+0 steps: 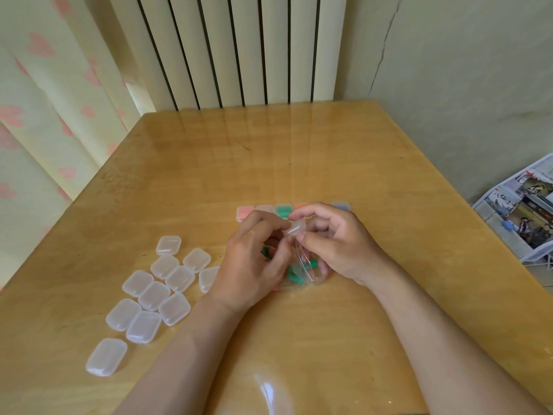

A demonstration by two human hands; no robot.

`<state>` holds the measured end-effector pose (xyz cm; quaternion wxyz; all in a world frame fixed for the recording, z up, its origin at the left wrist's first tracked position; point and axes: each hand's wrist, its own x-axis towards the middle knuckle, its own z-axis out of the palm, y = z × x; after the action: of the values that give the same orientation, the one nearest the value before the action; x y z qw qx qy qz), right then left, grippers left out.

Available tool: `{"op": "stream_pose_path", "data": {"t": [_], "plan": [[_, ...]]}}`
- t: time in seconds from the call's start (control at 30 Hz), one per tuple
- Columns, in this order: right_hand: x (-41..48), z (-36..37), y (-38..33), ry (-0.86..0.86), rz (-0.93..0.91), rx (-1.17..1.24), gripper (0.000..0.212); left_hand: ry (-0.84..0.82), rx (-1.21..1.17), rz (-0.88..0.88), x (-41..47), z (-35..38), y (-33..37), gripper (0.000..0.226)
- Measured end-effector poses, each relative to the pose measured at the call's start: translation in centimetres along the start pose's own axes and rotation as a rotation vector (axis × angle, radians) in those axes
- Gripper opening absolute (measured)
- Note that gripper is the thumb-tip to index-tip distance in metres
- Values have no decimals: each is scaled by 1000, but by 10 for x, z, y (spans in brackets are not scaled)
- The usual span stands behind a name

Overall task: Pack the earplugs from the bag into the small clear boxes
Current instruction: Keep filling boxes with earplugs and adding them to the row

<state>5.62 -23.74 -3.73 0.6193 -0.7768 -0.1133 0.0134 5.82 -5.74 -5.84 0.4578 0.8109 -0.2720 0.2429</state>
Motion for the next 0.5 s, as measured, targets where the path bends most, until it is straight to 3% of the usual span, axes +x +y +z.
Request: {"op": "stream_pose_path", "data": {"t": [0.13, 0.3, 0.5], "plan": [[-1, 2, -3, -8, -26, -9, 32, -13, -10, -8, 0, 1, 1, 9], [-1, 3, -1, -30, -30, 33, 29, -1, 10, -94, -2, 2, 3, 22], [2, 4, 0, -88, 80, 95, 45, 21, 2, -102, -2, 1, 9, 18]]}}
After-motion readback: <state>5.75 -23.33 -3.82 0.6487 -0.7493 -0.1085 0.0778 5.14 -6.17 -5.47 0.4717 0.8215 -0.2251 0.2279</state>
